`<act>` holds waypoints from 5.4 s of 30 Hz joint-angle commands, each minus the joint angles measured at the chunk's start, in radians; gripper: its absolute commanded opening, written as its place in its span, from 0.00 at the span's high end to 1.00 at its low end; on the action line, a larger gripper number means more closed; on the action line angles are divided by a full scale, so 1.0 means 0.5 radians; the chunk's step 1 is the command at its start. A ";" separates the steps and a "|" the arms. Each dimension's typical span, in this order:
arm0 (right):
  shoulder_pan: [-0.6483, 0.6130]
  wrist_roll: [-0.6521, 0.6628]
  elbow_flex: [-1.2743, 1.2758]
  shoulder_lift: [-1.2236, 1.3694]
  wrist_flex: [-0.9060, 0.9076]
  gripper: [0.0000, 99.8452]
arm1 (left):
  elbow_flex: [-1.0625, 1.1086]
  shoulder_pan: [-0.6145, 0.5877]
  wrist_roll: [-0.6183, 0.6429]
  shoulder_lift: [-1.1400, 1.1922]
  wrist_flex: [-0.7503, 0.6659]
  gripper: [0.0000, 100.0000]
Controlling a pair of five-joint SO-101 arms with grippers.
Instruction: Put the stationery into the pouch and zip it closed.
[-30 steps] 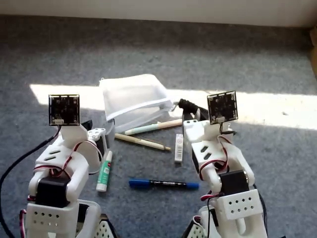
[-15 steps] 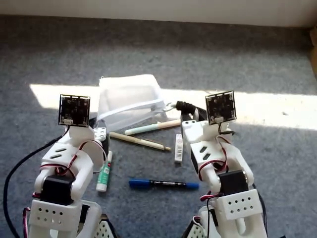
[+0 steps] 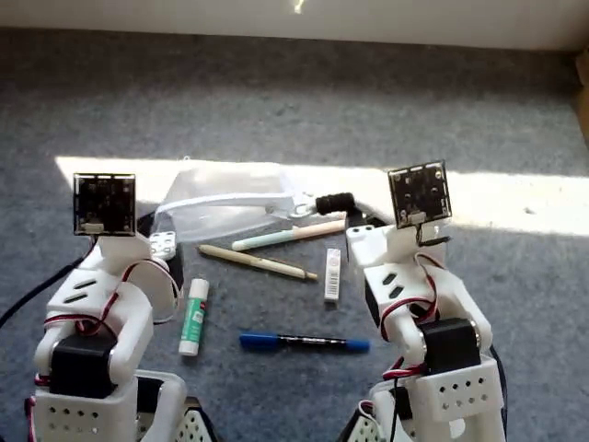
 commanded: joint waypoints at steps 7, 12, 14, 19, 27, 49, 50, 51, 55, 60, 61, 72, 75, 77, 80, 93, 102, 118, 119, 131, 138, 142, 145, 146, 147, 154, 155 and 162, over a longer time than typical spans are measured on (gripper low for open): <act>-0.005 0.043 -0.158 -0.026 0.048 0.78 | -0.443 -0.054 -0.015 0.002 0.169 0.99; -0.029 0.064 -0.232 -0.044 0.379 0.78 | -0.520 -0.054 -0.015 0.112 0.169 0.99; -0.133 0.126 -0.382 -0.048 0.594 0.75 | -0.548 -0.054 -0.015 0.250 0.169 0.99; -0.330 0.126 -0.615 -0.048 0.876 0.68 | -0.701 -0.054 -0.006 0.523 0.184 0.99; -0.364 0.129 -0.652 -0.044 0.922 0.68 | -1.140 -0.054 0.000 0.891 0.334 0.99; -0.588 -0.074 -0.649 0.290 0.913 0.68 | -1.112 -0.170 0.245 0.974 0.423 0.99; -0.526 -0.074 -0.649 0.315 0.870 0.68 | -1.082 -0.198 0.212 0.944 0.423 0.99; -0.468 -0.077 -0.649 0.342 0.824 0.68 | -1.039 -0.219 0.181 0.916 0.423 0.99; -0.327 -0.230 -0.652 0.511 0.729 0.69 | -0.864 -0.275 0.147 0.802 0.365 0.99; -0.269 -0.255 -0.661 0.778 0.707 0.69 | -0.732 -0.278 0.157 0.695 0.298 0.99; -0.250 -0.255 -0.658 0.833 0.667 0.69 | -0.732 -0.296 0.157 0.692 0.301 0.99; -0.161 -0.494 -0.671 1.284 0.517 0.69 | -0.735 -0.370 0.160 0.692 0.313 0.99; -0.161 -0.506 -0.735 1.361 0.520 0.69 | -0.735 -0.370 0.160 0.692 0.313 0.99; -0.161 -0.506 -0.760 1.410 0.520 0.69 | -0.735 -0.397 0.160 0.692 0.313 0.99; -0.161 -0.506 -0.775 1.527 0.514 0.69 | -0.735 -0.450 0.160 0.692 0.313 0.99; -0.170 -0.491 -0.775 1.999 0.164 0.69 | -0.720 -0.446 0.160 0.692 0.310 0.99; -0.247 -0.387 -0.772 2.263 -0.005 0.69 | -0.720 -0.443 0.187 0.692 0.304 0.99; -0.155 -0.384 -0.778 2.423 -0.133 0.83 | -0.717 -0.453 0.190 0.692 0.310 0.99; -0.137 -0.384 -0.787 2.423 -0.137 0.85 | -0.717 -0.453 0.190 0.692 0.313 0.99; -0.124 -0.381 -0.845 2.429 -0.121 0.88 | -0.692 -0.453 0.190 0.686 0.301 0.99; -0.133 -0.381 -0.845 2.432 -0.124 0.88 | -0.692 -0.453 0.190 0.683 0.301 0.99; -0.133 -0.381 -0.845 2.435 -0.127 0.88 | -0.689 -0.453 0.190 0.686 0.301 0.99; -0.133 -0.381 -0.845 2.472 -0.127 0.88 | -0.689 -0.453 0.190 0.689 0.301 0.99; -0.133 -0.381 -0.858 2.521 -0.121 0.88 | -0.689 -0.453 0.190 0.689 0.301 0.99; -0.133 -0.381 -0.864 2.579 -0.121 0.88 | -0.689 -0.453 0.187 0.689 0.301 0.99; -0.124 -0.381 -1.122 2.730 0.060 0.88 | -0.689 -0.456 0.187 0.689 0.301 0.99; -0.124 -0.381 -1.134 2.730 0.060 0.88 | -0.689 -0.456 0.187 0.689 0.301 0.99; -0.124 -0.381 -1.137 2.730 0.063 0.93 | -0.689 -0.456 0.187 0.689 0.301 0.99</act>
